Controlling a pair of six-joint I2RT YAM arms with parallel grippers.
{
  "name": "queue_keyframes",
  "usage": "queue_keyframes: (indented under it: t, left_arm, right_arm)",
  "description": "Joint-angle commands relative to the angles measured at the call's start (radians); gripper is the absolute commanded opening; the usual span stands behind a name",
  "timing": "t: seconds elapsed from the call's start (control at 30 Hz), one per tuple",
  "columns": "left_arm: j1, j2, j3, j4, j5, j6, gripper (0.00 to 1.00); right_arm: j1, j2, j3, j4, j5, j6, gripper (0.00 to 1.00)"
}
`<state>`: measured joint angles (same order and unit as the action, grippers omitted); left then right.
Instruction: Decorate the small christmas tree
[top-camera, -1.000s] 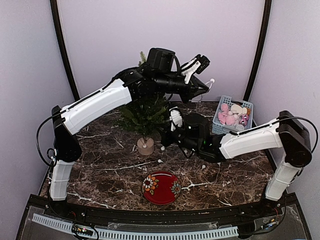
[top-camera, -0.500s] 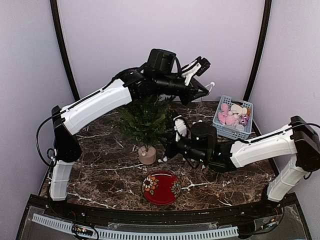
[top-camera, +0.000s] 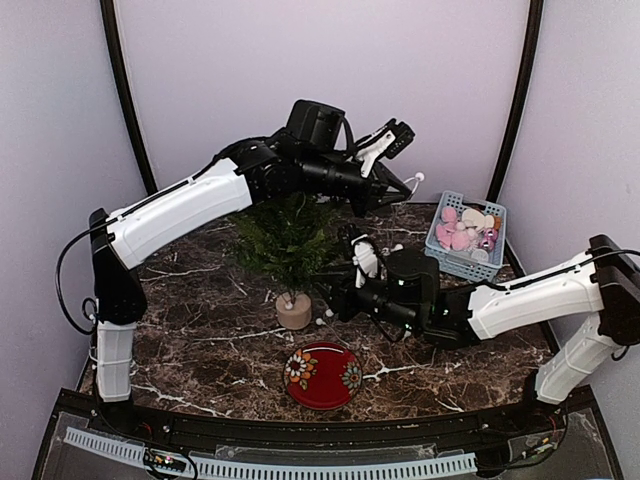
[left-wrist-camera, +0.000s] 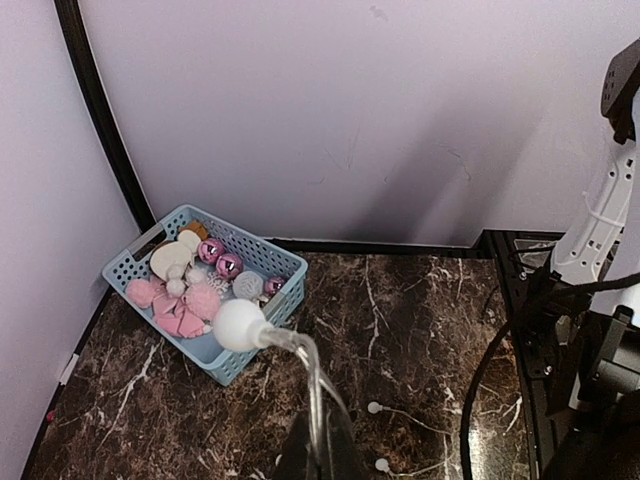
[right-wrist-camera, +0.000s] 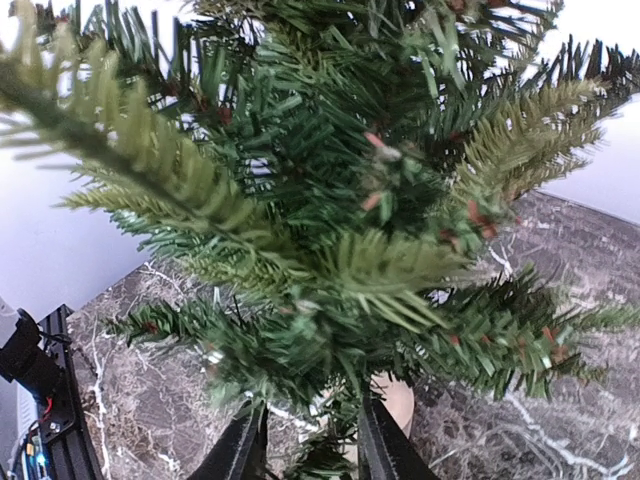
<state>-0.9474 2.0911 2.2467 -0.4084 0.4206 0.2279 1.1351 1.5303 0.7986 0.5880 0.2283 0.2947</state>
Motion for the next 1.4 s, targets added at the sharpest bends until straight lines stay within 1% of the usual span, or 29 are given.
queue_keyframes:
  t: [0.0, 0.13, 0.33, 0.53, 0.67, 0.93, 1.0, 1.2, 1.37]
  left_arm:
    - [-0.008, -0.112, -0.075, 0.057, 0.052, -0.002, 0.0]
    - [-0.019, -0.154, -0.156, 0.087, 0.057, 0.012, 0.0]
    - [-0.047, -0.233, -0.307, 0.17, 0.02, 0.025, 0.0]
    - [-0.073, -0.282, -0.375, 0.183, -0.036, 0.039, 0.0]
    - [-0.09, -0.309, -0.403, 0.169, -0.088, 0.039, 0.0]
    - [-0.11, -0.338, -0.396, 0.089, -0.145, 0.042, 0.0]
    - [-0.113, -0.339, -0.378, 0.066, -0.147, 0.047, 0.0]
    - [-0.117, -0.32, -0.319, 0.007, -0.141, 0.058, 0.0]
    - [-0.12, -0.31, -0.267, -0.005, -0.136, 0.062, 0.0]
  right_arm:
    - [0.018, -0.035, -0.026, 0.007, 0.019, 0.011, 0.35]
    - [0.021, -0.043, -0.034, -0.008, 0.028, 0.008, 0.39]
    - [0.027, -0.049, -0.042, -0.014, 0.03, 0.015, 0.39]
    - [0.039, -0.065, -0.047, -0.024, 0.035, 0.018, 0.4]
    - [0.055, -0.079, -0.052, -0.04, 0.043, 0.021, 0.46]
    - [0.08, -0.176, -0.098, -0.1, 0.069, 0.051, 0.7]
    - [0.086, -0.214, -0.117, -0.122, 0.078, 0.064, 0.74]
    - [0.096, -0.335, -0.191, -0.186, 0.068, 0.117, 0.82]
    - [0.099, -0.456, -0.223, -0.29, 0.054, 0.153, 0.84]
